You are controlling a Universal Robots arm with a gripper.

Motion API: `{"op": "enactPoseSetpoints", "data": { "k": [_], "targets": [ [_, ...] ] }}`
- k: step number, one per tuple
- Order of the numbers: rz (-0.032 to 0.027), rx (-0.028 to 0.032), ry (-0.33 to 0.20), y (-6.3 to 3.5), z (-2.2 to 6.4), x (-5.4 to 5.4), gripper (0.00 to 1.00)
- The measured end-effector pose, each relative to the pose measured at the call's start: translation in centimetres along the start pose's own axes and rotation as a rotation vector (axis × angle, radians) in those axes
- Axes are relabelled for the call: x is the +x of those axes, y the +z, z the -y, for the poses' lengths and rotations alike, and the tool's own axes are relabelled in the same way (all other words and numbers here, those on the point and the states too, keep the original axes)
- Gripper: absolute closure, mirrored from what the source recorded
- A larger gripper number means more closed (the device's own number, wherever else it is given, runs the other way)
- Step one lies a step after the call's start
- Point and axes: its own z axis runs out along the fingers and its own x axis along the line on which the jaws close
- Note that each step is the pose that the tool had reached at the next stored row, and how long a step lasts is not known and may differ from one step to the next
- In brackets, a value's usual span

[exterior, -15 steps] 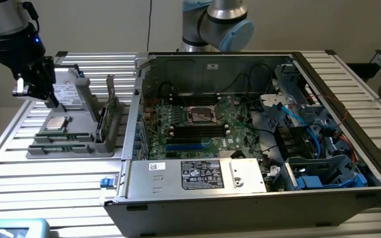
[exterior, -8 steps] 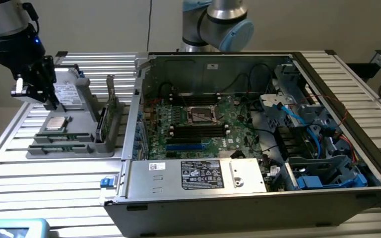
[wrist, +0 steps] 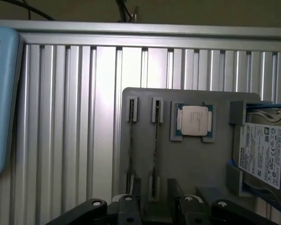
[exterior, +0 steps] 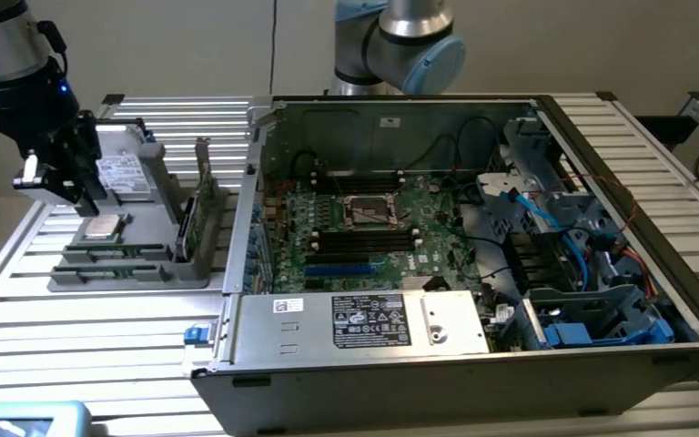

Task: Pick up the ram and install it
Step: 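Pick up the ram and move it above insertion slot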

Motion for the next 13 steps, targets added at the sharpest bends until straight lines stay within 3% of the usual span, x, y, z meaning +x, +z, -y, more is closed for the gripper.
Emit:
{"op": "enactPoseSetpoints", "data": {
  "k": [6, 13],
  "targets": [
    [-0.0009, 0.0076, 0.005, 0.67, 0.01, 0.7, 0.64],
    [-0.0031, 0.0081, 0.005, 1.43, 0.21, 1.6, 0.64]
  ]
}}
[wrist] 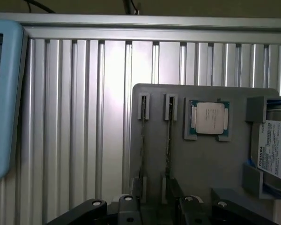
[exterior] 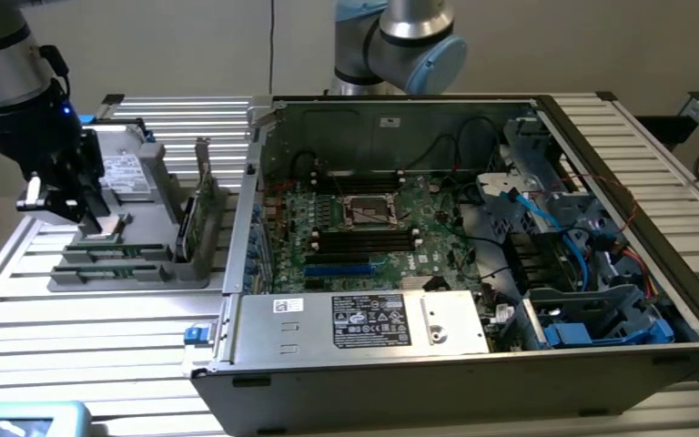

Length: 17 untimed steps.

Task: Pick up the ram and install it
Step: 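Pick up the ram and move it above insertion slot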

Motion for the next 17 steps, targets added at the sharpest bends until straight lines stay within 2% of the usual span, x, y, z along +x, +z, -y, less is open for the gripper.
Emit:
{"op": "enactPoseSetpoints", "data": {
  "k": [17],
  "targets": [
    [-0.0002, -0.0005, 0.032, 3.06, 0.28, 0.5, 0.64]
  ]
}}
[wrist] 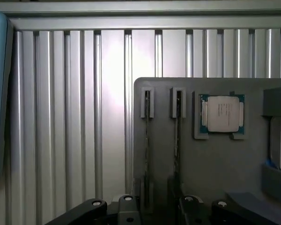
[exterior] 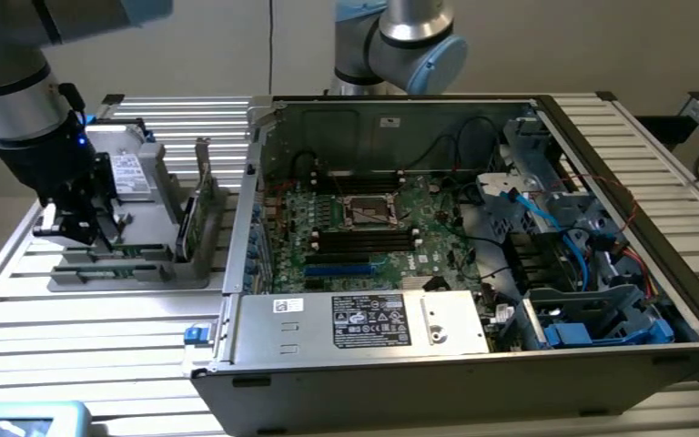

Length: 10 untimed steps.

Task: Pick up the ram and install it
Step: 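Pick up the ram and move it above insertion slot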

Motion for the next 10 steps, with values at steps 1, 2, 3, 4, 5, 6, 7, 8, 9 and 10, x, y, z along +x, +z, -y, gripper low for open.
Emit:
{"op": "enactPoseSetpoints", "data": {
  "k": [1, 2, 3, 4, 5, 6, 7, 8, 9, 10],
  "targets": [
    [-0.0001, -0.0001, 0.0, 0.18, 0.0, 0.1, 0.64],
    [-0.0001, 0.0, 0.001, 0.38, 0.0, 0.3, 0.64],
    [0.0002, 0.0002, 0.001, 0.57, 0.04, 0.3, 0.64],
    [0.0001, 0.0001, 0.003, 0.74, 0.07, 0.3, 0.64],
    [-0.0001, -0.0001, 0.005, 0.92, 0.08, 0.3, 0.64],
    [0.0, 0.0, 0.006, 1.1, 0.1, 0.3, 0.64],
    [0.0, 0.0, 0.007, 1.29, 0.1, 0.3, 0.64],
    [0.0, -0.0002, 0.008, 1.48, 0.11, 0.3, 0.64],
    [0.0, -0.0004, 0.009, 1.64, 0.11, 0.3, 0.64],
    [-0.0001, -0.0007, 0.01, 1.84, 0.11, 0.3, 0.64]
  ]
}}
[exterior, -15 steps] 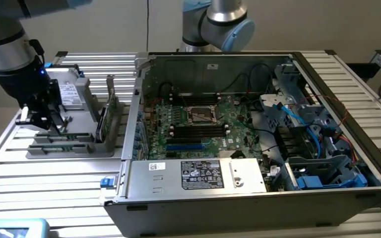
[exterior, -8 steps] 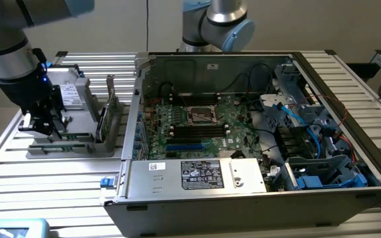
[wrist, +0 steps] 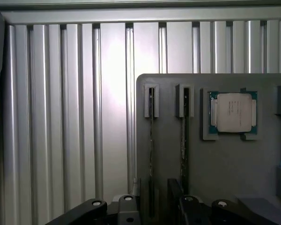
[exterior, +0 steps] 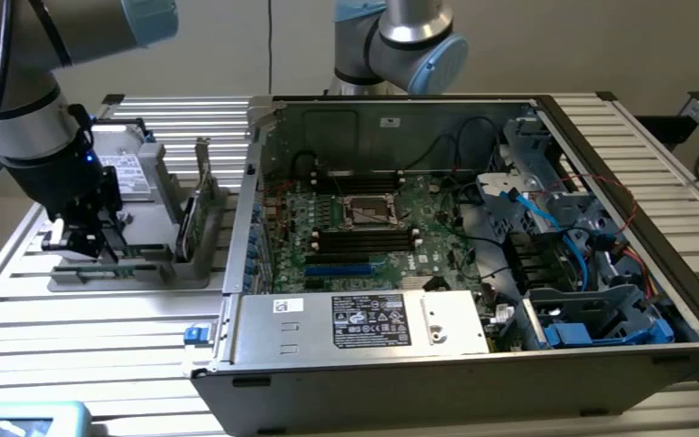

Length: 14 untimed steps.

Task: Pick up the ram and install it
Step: 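Pick up the ram and move it above insertion slot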

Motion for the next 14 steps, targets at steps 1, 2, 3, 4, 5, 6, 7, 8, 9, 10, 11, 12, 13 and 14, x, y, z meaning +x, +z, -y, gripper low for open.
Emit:
{"op": "enactPoseSetpoints", "data": {
  "k": [1, 2, 3, 4, 5, 6, 7, 8, 9, 10, 11, 12, 13, 14],
  "targets": [
    [0.0, -0.0004, 0.0, 0.18, 0.0, 0.0, 0.64],
    [0.0001, -0.0011, 0.0, 0.37, 0.0, 0.0, 0.64],
    [-0.0001, -0.0024, 0.0, 0.54, 0.0, 0.0, 0.64],
    [-0.0001, -0.0039, 0.0, 0.72, 0.01, 0.0, 0.64],
    [-0.0002, -0.0053, 0.0, 0.89, 0.01, 0.0, 0.64],
    [-0.0002, -0.0066, 0.0, 1.07, 0.01, 0.0, 0.64],
    [-0.0002, -0.0078, 0.0, 1.25, 0.01, 0.1, 0.64],
    [-0.0003, -0.0086, 0.0, 1.43, 0.01, 0.1, 0.64],
    [-0.0003, -0.0091, 0.0, 1.61, 0.01, 0.1, 0.64],
    [-0.0003, -0.0095, 0.0, 1.79, 0.01, 0.0, 0.64],
    [-0.0004, -0.0101, 0.0, 1.92, 0.01, 0.1, 0.64],
    [-0.0004, -0.0107, 0.0, 2.04, 0.01, 0.0, 0.64],
    [-0.0003, -0.0114, 0.0, 2.13, 0.01, 0.0, 0.64],
    [-0.0004, -0.0123, 0.0, 2.2, 0.01, 0.0, 0.64]
  ]
}}
